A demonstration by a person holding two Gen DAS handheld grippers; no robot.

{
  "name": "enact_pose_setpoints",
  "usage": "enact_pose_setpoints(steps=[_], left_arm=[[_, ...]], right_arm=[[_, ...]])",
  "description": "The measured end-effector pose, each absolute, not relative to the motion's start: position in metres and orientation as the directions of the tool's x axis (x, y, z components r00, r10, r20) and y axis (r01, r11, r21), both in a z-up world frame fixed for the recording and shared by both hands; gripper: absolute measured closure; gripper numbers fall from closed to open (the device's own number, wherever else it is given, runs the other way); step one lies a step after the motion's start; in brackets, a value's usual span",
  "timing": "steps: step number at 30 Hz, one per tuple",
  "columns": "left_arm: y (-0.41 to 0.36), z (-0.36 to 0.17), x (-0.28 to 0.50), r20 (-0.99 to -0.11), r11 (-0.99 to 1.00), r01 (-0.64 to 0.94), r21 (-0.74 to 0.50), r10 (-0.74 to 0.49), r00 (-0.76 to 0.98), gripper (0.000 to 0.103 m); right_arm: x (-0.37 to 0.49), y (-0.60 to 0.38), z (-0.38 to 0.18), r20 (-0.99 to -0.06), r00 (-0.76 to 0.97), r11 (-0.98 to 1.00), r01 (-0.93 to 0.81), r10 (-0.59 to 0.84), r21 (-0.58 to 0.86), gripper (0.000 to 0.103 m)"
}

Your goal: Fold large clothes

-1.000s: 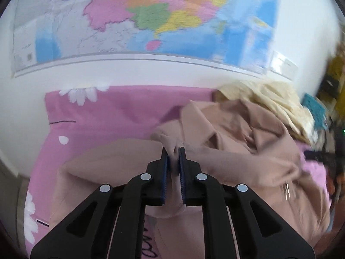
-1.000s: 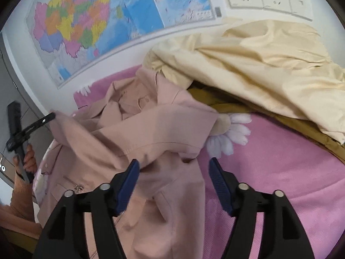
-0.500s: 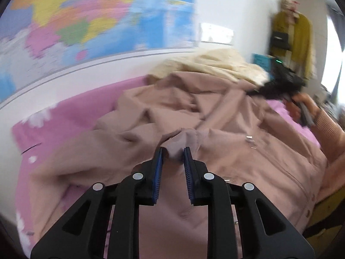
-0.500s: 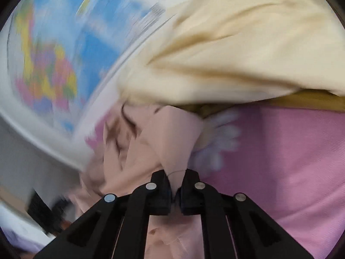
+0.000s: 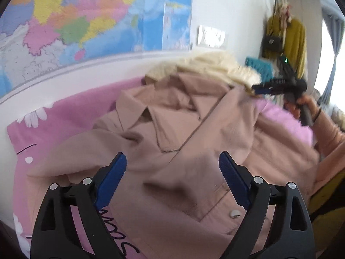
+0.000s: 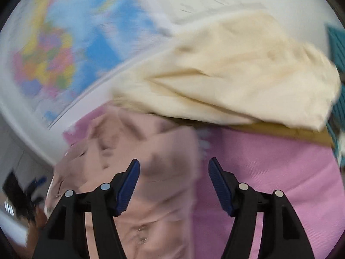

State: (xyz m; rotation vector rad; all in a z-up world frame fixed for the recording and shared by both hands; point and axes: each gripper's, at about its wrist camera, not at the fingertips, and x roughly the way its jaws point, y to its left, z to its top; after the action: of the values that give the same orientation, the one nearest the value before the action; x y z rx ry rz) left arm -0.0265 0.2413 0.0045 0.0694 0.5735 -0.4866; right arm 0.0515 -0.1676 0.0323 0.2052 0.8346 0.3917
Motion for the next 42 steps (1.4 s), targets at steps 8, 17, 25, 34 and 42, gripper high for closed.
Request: enact_pose_setpoints(steps=[8,17,25,34,42], left_arm=[[0.202,-0.025,-0.007,-0.686,0.888,0.459,-0.025,-0.349,0.638,0.01],[0.19,-0.072,0.031,-0.816,0.92,0.389,0.043,-0.192,0.545,0.049],[0.197,-0.046,0.05,-0.751,0.945,0.281,0.166,-0.063,0.657,0.087],[0.205,-0.061,0.075,-0.78,0.952,0.262,0.16,-0.04,0.624,0.056],[0.211,-0.052,0.054,-0.756,0.971,0.204,0.122,-0.042,0.654,0.044]], right_arm=[[0.023,-0.029,0.007,-0.809,0.443,0.787,-0.616,0.387,0.04,0.038],[0.017,-0.014,-0.024,-0.841,0.36,0.766,-0.635,0.403,0.096,0.036],[0.026,-0.021,-0.009,-0.803,0.397,0.792,-0.593,0.444,0.145,0.036],[0.063,-0.015,-0.037,-0.851,0.394,0.847,-0.521,0.348,0.105,0.036],[0.06,-0.016,-0.034,-0.845,0.409,0.856,-0.507,0.344,0.103,0.036]])
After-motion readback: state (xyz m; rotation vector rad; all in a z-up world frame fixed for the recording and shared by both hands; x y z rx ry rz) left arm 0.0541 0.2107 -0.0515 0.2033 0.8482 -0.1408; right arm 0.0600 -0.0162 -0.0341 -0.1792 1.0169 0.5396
